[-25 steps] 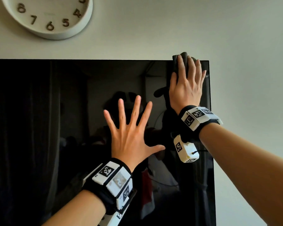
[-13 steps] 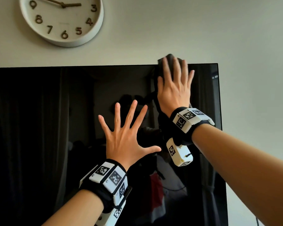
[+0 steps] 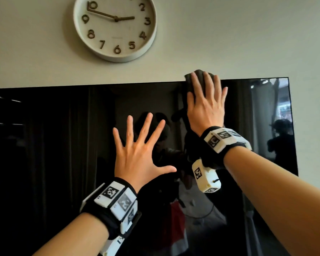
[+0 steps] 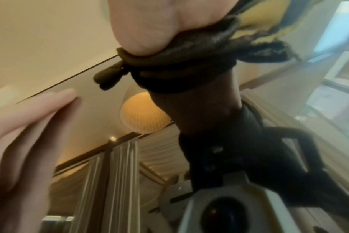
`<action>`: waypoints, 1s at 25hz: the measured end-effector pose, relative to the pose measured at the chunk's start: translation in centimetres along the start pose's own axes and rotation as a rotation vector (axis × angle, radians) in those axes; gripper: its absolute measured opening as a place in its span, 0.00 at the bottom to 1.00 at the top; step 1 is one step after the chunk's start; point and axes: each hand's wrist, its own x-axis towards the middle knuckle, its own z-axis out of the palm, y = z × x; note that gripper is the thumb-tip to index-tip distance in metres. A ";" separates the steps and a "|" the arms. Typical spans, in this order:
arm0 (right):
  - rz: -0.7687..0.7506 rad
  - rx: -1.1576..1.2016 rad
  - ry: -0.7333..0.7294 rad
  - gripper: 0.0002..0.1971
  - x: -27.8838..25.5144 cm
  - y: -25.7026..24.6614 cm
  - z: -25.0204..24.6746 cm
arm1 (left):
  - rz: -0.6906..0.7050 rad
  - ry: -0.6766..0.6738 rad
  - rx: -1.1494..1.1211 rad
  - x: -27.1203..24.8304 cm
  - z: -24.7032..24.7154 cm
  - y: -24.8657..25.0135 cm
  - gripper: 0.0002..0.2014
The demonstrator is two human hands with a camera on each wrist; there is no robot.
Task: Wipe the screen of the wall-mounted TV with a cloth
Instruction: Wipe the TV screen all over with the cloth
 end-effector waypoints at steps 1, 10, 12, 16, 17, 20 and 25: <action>0.061 -0.005 0.019 0.26 0.1 0.7 -0.1 | 0.012 0.003 -0.004 0.0 0.3 0.1 0.63; 0.080 -0.023 -0.019 0.26 -0.9 -4.4 1.2 | 0.014 0.119 -0.050 -0.5 1.1 -2.4 0.63; 0.218 -0.014 -0.004 0.27 -0.5 -3.3 0.8 | 0.006 0.118 -0.018 -1.2 0.7 -6.1 0.64; 0.274 -0.021 -0.039 0.28 -1.0 -7.4 1.3 | -0.039 0.049 0.017 -2.8 0.0 -12.1 0.64; 0.229 -0.024 -0.065 0.28 -1.2 -9.4 1.7 | -0.049 0.036 0.005 -3.0 0.1 -12.5 0.64; 0.158 -0.005 -0.131 0.28 -1.7 -13.0 2.6 | -0.053 0.038 -0.033 -3.2 0.5 -12.4 0.64; 0.292 -0.042 -0.067 0.27 -1.6 -10.8 2.0 | -0.043 0.070 -0.054 -3.2 0.8 -12.6 0.63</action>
